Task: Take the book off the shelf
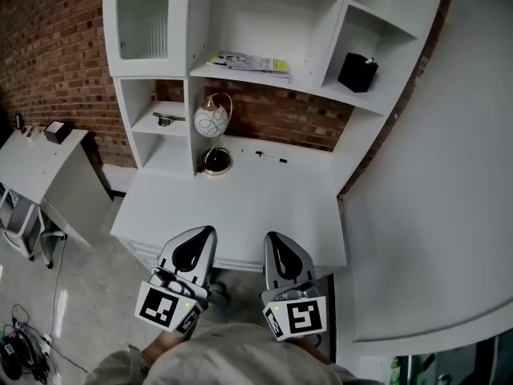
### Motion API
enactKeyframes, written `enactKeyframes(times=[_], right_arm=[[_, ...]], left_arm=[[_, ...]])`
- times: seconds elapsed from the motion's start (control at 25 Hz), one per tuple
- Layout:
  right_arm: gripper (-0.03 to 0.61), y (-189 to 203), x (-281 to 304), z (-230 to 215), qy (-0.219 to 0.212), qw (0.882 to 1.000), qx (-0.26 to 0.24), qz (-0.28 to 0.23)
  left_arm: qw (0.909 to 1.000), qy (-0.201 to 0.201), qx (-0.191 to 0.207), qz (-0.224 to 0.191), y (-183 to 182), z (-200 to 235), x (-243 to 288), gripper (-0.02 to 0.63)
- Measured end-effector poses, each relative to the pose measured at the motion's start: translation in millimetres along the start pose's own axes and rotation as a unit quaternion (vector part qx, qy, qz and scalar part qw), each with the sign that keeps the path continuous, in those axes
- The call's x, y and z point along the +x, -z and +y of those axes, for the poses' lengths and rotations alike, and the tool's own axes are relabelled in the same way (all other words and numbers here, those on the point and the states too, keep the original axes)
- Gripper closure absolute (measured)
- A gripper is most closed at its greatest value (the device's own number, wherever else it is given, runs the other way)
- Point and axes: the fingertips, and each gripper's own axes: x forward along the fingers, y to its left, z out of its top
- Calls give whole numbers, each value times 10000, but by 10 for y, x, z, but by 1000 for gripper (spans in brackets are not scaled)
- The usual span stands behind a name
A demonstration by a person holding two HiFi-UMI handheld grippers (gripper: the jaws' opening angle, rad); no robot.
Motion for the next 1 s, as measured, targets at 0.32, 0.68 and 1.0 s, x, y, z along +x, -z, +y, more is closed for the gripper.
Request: enactKeyframes(times=[0.32,0.68,1.0], right_arm=[[560,10,515,-295,137,9994,-312,-46],[560,4,1458,-653,289,9982,-494,-157],[560,-14,2128,-894,505,9964,-640,-223]], left_arm=[[9998,183,3,-109,35,319,599,604],[9987,359,86,-344,-19,981,1384,604],[9975,590,159,-359,-85,1437,1963,604]])
